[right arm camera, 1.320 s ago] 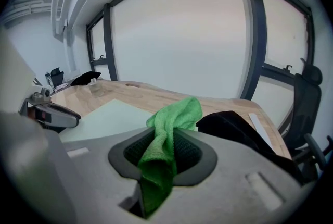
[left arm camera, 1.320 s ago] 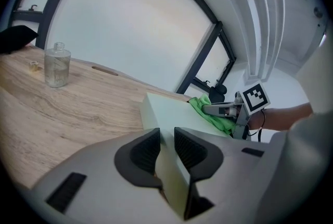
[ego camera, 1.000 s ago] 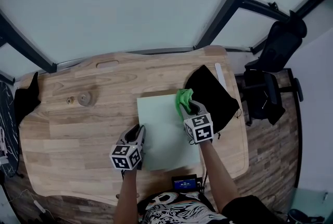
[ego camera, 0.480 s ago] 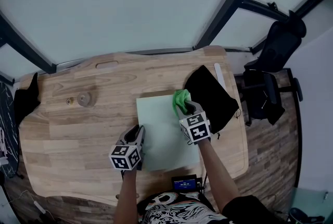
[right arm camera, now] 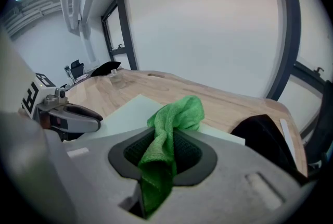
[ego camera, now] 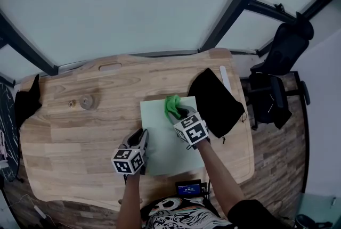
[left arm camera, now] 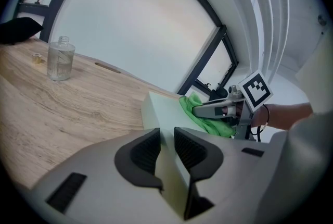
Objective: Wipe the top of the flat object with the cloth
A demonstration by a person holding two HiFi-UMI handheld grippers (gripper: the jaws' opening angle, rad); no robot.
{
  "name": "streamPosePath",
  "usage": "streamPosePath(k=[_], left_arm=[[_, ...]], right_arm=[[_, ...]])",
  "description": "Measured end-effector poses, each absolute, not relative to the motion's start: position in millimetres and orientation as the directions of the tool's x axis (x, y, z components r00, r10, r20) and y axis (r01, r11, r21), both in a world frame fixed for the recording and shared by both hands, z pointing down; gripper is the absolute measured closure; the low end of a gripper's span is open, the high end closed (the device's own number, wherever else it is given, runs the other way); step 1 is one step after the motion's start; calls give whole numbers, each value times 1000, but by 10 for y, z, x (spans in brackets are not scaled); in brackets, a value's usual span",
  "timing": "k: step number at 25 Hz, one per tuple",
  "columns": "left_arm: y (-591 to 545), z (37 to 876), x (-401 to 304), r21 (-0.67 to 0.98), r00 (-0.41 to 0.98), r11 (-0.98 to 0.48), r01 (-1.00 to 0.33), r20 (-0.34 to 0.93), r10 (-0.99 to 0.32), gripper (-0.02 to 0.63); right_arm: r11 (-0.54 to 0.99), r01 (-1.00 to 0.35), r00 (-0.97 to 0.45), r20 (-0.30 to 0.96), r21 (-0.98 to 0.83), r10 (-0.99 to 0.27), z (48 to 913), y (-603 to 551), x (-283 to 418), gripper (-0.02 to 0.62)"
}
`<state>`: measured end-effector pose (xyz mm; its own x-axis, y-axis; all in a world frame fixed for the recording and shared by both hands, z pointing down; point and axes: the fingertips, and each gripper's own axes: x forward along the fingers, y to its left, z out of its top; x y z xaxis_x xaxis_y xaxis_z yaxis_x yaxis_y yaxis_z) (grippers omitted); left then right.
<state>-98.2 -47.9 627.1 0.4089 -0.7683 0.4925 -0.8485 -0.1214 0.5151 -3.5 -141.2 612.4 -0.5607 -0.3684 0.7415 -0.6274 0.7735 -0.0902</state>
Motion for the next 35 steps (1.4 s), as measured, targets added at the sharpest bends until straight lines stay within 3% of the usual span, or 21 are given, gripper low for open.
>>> streamPosePath(k=[8, 14, 35], left_arm=[[-492, 6281, -1011, 532, 399, -100, -840, 483, -780, 522], [-488, 6280, -999, 531, 414, -116, -839, 487, -769, 522], [-480, 6291, -995, 499, 386, -113, -859, 488, -783, 520]], right_arm=[[836, -506, -642, 740, -210, -203, 6132, -1293, -385, 506], [847, -470, -655, 741, -249, -146, 6137, -1220, -479, 506], [881, -399, -665, 742, -253, -87, 6149, -936, -555, 506]])
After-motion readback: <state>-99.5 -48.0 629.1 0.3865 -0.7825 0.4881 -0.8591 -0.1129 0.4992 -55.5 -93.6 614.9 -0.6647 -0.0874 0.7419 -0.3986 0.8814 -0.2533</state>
